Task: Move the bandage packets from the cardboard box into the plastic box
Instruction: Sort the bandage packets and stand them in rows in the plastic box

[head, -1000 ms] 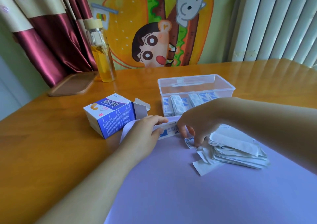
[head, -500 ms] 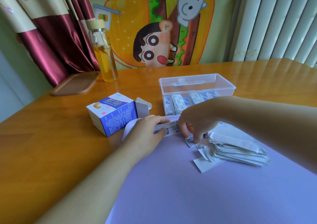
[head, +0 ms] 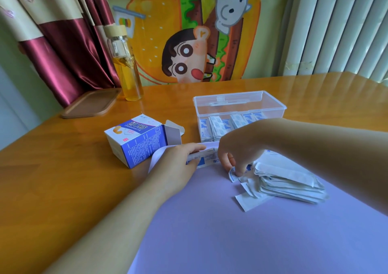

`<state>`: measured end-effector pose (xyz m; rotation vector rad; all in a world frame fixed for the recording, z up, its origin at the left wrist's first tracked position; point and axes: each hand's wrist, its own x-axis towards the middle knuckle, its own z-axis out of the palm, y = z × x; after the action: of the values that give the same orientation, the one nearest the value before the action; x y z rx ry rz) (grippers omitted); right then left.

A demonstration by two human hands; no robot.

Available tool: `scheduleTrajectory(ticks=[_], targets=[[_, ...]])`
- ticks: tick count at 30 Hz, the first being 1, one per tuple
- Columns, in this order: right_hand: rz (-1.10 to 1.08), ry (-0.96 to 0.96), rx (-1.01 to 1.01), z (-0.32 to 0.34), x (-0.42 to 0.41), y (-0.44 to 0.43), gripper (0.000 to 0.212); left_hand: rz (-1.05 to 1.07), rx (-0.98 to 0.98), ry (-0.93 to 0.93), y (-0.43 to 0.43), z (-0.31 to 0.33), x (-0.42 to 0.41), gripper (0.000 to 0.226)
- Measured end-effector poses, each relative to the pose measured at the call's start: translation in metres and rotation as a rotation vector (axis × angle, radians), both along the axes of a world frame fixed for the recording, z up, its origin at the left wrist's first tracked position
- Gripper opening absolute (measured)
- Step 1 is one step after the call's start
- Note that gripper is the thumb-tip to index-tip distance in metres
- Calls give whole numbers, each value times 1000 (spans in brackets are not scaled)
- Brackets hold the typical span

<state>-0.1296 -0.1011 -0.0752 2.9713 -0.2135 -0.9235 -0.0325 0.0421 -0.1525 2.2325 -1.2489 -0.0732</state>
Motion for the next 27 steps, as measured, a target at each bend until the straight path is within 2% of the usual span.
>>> scheduleTrajectory(ticks=[2,4,7,9,10,12,13,16,18,21,23,25,27], targets=[[1,-28,-3,1,-3,1,13,-4,-4,15,1,2,-1,35],[0,-139,21,8,-9,0,14,-4,-14,35,1,3,-1,34],[-86,-482,166,30,-20,-4,16,-3,-35,64,2,4,-1,33],[-199,-743,389,38,-26,-6,13,7,-31,70,1,5,-1,31],[-289,-827,592,38,-29,-7,11,23,-25,68,0,6,-2,30],[-471,-862,928,30,-35,-1,12,54,-23,61,0,9,-2,30],[-494,-848,937,22,-35,2,14,50,-42,69,0,9,-1,32],[-361,-815,469,-7,-30,4,14,11,-106,127,1,9,2,39],[-313,-805,294,-18,-26,5,8,25,-89,158,1,8,2,43],[-327,-815,235,-27,-22,2,8,16,-133,285,0,8,2,43],[-333,-837,271,-31,-20,1,10,-10,-151,309,0,8,1,30],[-323,-848,319,-33,-17,3,17,-28,-118,241,1,8,0,30],[-335,-858,373,-28,-16,1,25,-45,-74,78,2,8,-3,36]])
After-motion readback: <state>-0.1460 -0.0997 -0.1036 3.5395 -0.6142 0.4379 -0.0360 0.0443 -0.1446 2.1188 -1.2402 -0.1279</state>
